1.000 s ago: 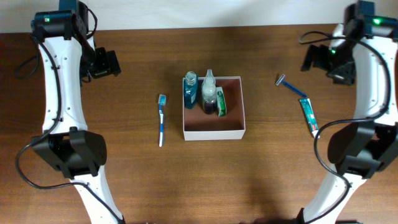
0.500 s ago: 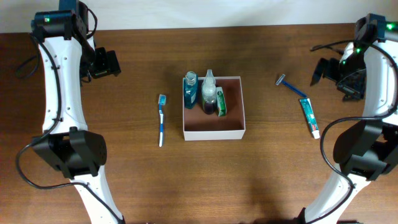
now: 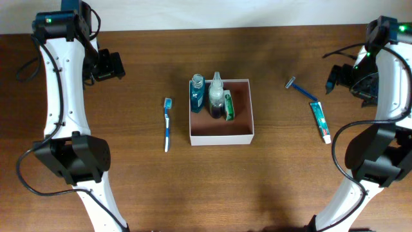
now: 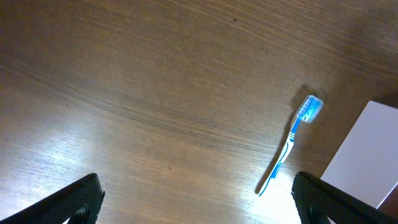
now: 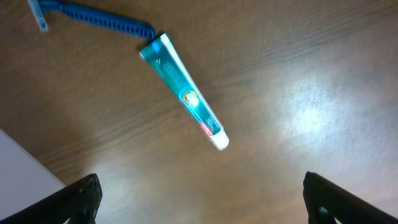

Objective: Pack container
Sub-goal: 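Position the right gripper above the teal toothpaste tube and lower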

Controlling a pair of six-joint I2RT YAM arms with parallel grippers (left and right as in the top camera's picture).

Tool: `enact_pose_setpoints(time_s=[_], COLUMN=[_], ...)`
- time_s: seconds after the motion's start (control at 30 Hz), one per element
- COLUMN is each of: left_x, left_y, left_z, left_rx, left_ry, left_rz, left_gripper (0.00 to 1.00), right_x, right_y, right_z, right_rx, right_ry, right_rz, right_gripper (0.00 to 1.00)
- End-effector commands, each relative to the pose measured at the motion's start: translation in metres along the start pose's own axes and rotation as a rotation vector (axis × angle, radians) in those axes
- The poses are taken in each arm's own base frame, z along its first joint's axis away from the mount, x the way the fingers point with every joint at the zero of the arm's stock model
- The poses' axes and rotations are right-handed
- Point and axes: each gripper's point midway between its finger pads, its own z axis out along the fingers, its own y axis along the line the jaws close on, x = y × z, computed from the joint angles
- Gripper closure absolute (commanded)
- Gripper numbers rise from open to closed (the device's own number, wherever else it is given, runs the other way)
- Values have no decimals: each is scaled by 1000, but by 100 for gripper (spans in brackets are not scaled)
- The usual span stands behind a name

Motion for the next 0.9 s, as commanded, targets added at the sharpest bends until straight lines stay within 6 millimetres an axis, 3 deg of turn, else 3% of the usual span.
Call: enact_pose_setpoints(time_s=[0.0, 0.13, 0.33, 0.47, 0.7, 0.87], left_x=[2, 2, 2, 2, 2, 2], left_y=[1, 1, 1, 1, 0, 1], left_z=[-7, -7, -7, -7, -7, -7], left_rx=[9, 9, 9, 9, 9, 9], left_ry=[-10, -10, -10, -10, -10, -10], left_rz=[-6, -6, -6, -6, -5, -6], left_gripper=[1, 1, 1, 1, 1, 1], right_x=[4, 3, -5, -4, -2, -9], right_y=[-1, -1, 0, 1, 1, 2], right_z=[19, 43, 46, 52, 80, 87], right_rx=[19, 20, 20, 21, 19, 21], right_ry=[33, 40, 7, 13, 19, -11], right_rz=[-108, -150, -169, -295, -453, -452], right_gripper=[1, 1, 1, 1, 1, 1])
